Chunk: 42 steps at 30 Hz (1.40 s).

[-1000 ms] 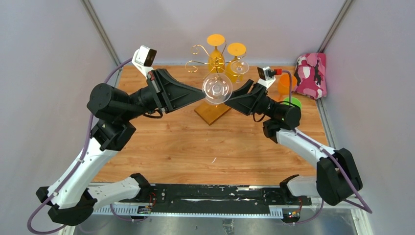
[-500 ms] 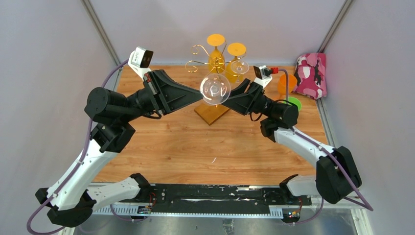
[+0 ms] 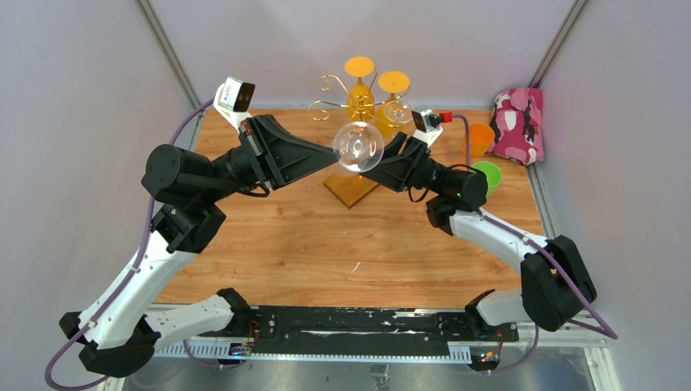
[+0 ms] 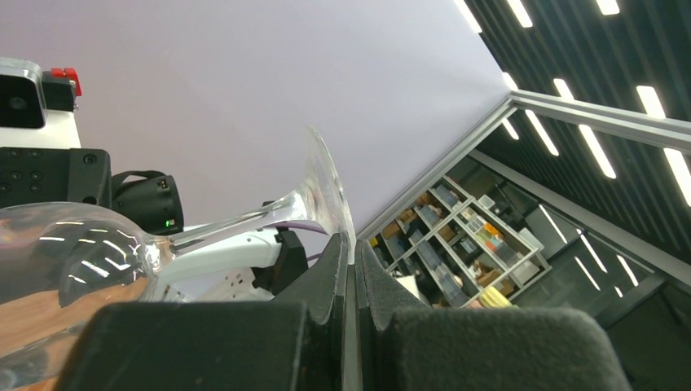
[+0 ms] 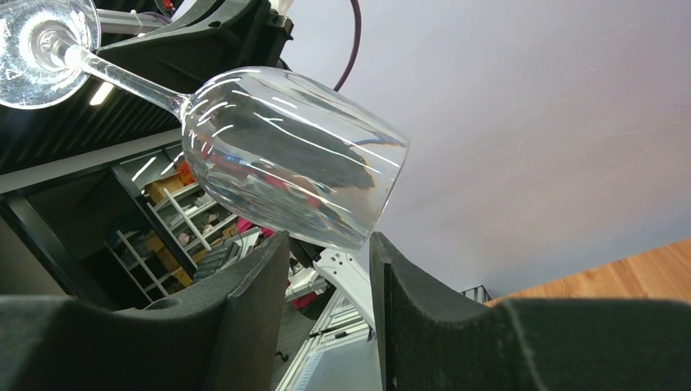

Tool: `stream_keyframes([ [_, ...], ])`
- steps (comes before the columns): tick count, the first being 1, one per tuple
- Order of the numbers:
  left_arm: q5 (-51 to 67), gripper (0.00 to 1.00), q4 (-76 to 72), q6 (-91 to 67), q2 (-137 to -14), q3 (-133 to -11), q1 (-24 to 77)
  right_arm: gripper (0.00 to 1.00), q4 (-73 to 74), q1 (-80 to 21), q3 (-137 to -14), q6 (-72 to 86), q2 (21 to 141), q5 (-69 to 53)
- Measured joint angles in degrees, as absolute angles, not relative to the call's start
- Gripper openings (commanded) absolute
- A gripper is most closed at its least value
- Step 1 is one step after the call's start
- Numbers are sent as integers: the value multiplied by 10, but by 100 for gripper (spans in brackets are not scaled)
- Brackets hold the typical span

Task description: Take the wine glass off the wine glass rack

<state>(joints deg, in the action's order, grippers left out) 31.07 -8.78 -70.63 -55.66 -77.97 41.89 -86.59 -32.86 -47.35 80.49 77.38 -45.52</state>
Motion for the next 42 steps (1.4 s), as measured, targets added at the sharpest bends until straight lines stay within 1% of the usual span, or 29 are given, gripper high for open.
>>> stream_keyframes([
  [15,306,0,-94,-705,-549,-767,419,42,-866,-331,-474,790,775,-443],
  [18,307,0,-94,-705,-553,-773,419,44,-866,-336,-474,788,778,-440],
  [25,305,0,-89,-703,-557,-782,419,50,-870,-348,-490,786,802,-433],
  [42,302,0,-86,-702,-545,-779,419,48,-873,-349,-501,786,824,-418],
])
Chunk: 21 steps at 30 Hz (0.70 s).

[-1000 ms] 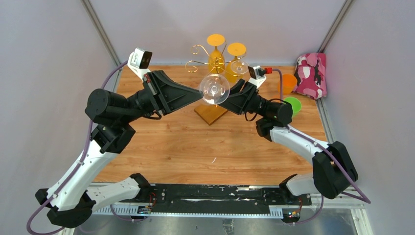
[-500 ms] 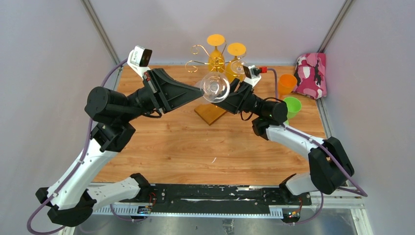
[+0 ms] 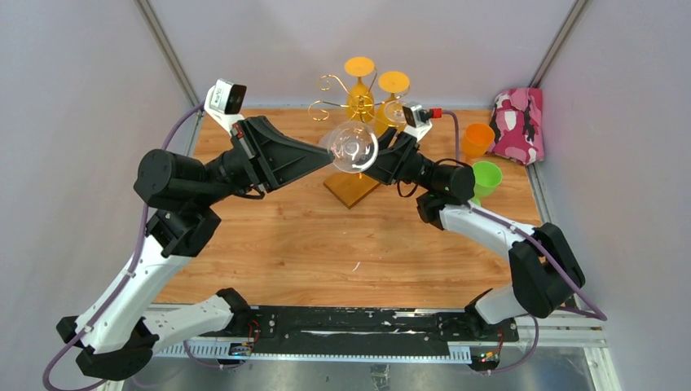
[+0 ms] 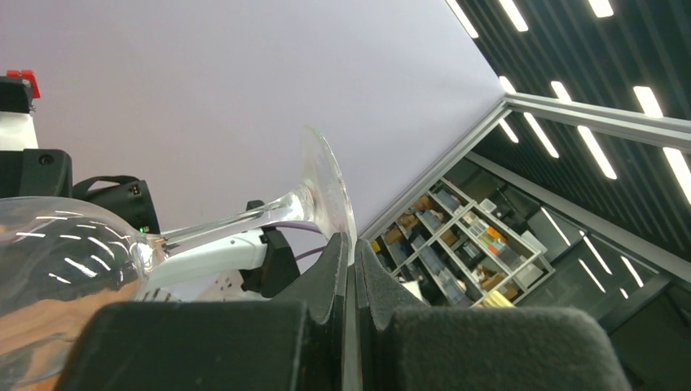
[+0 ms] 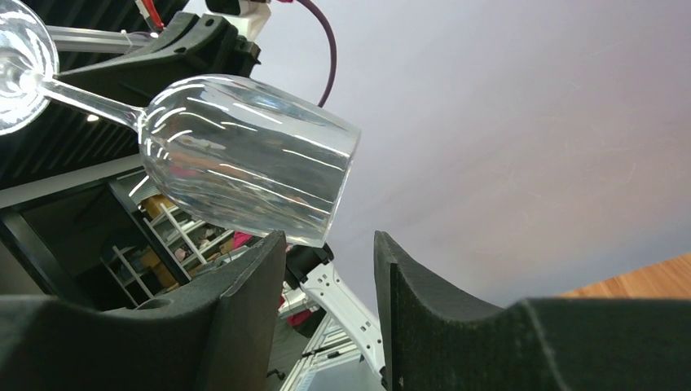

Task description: Take the wine glass off the wine glass rack

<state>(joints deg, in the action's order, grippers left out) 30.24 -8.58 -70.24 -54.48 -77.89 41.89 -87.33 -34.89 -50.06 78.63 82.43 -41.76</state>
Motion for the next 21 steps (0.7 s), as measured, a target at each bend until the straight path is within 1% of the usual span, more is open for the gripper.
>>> stream_keyframes([
  [10,303,0,-108,-698,-533,-761,419,44,-868,-361,-538,787,824,-417],
  [16,305,0,-127,-698,-535,-754,419,45,-858,-370,-538,788,821,-417],
  [18,308,0,-132,-699,-540,-759,419,48,-856,-370,-538,788,818,-417],
  [21,311,0,-135,-698,-552,-772,419,60,-858,-371,-538,791,816,-418],
])
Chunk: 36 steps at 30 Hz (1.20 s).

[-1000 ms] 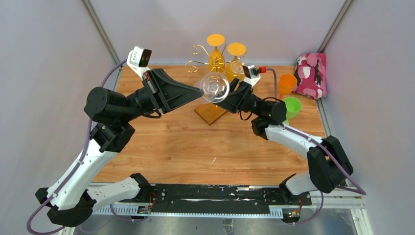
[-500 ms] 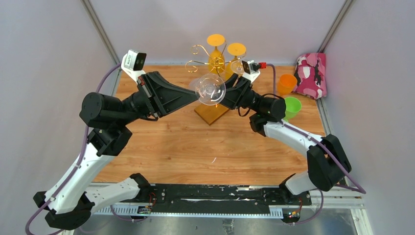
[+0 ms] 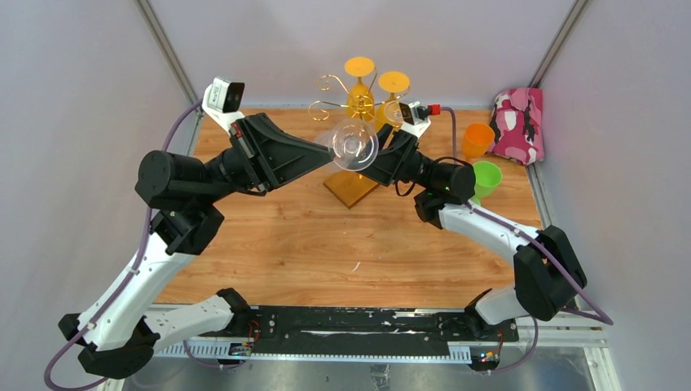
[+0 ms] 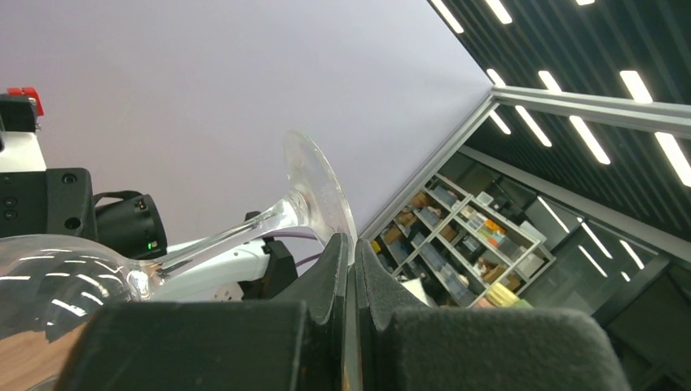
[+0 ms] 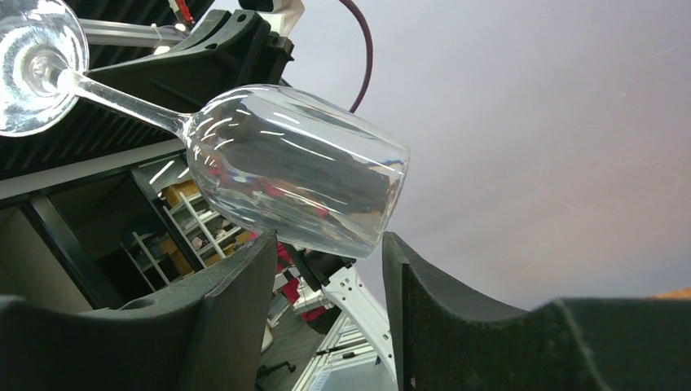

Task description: Take the wine glass off the wine glass rack

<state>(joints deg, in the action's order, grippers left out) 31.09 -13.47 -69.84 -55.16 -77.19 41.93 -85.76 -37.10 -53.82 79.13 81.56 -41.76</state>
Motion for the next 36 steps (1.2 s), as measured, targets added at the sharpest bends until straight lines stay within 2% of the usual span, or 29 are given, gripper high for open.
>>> stream_keyframes([
  [4,312,0,-135,-698,-560,-774,420,62,-856,-372,-538,800,816,-422],
  [14,316,0,-142,-698,-579,-789,420,56,-861,-372,-538,804,824,-420],
  [19,316,0,-138,-696,-588,-794,420,56,-864,-372,-538,806,833,-417],
  [25,316,0,-136,-691,-588,-795,420,66,-871,-349,-529,816,831,-418],
  [29,318,0,-134,-690,-589,-795,420,78,-870,-295,-499,825,818,-418],
  [36,320,0,-143,-687,-605,-796,415,83,-818,-271,-471,795,780,-461],
])
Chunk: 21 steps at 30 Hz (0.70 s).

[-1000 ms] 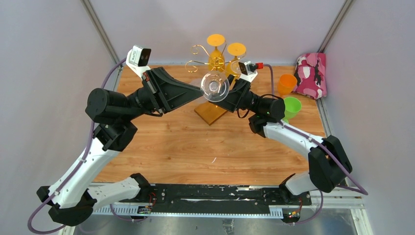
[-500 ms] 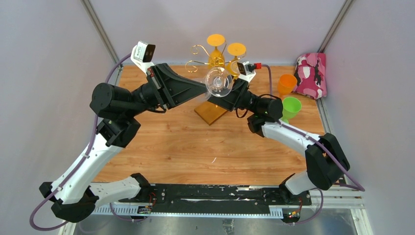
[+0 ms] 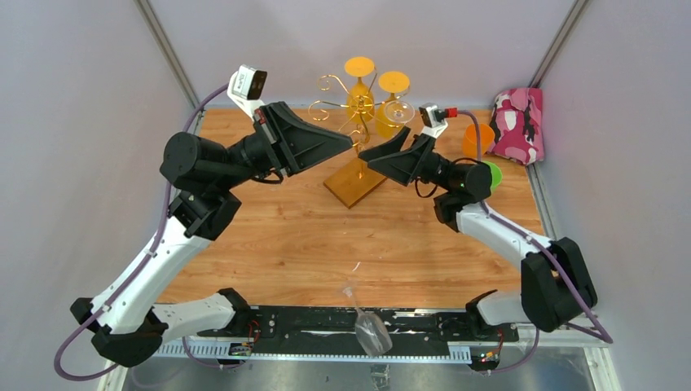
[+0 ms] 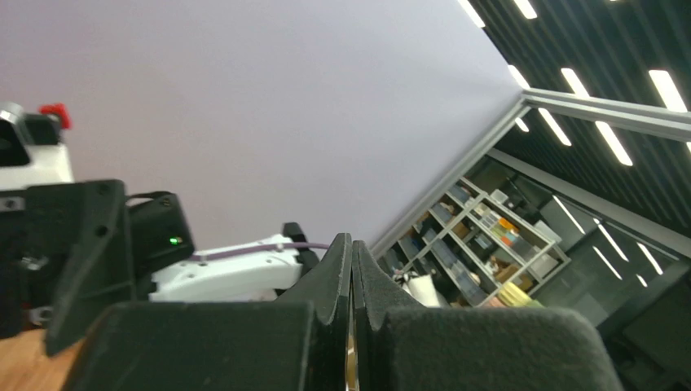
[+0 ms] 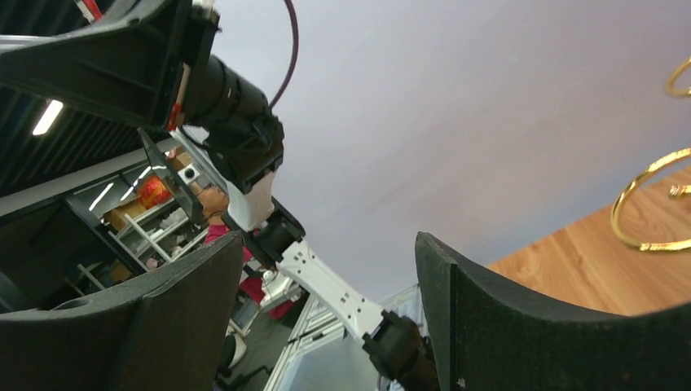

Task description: Take the wine glass off the wine glass rack

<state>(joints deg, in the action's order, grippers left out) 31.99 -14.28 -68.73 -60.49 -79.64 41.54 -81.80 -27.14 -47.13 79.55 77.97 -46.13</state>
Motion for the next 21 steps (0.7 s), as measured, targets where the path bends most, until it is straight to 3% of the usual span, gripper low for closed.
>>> stream_keyframes([
  [5,338,0,-172,-692,-641,-769,350,75,-672,-246,-427,727,697,-498],
  [12,344,0,-168,-648,-721,-648,304,68,-163,-204,-501,409,508,-420],
  [21,344,0,-96,-525,-811,-638,294,71,191,-188,-558,192,547,-248],
])
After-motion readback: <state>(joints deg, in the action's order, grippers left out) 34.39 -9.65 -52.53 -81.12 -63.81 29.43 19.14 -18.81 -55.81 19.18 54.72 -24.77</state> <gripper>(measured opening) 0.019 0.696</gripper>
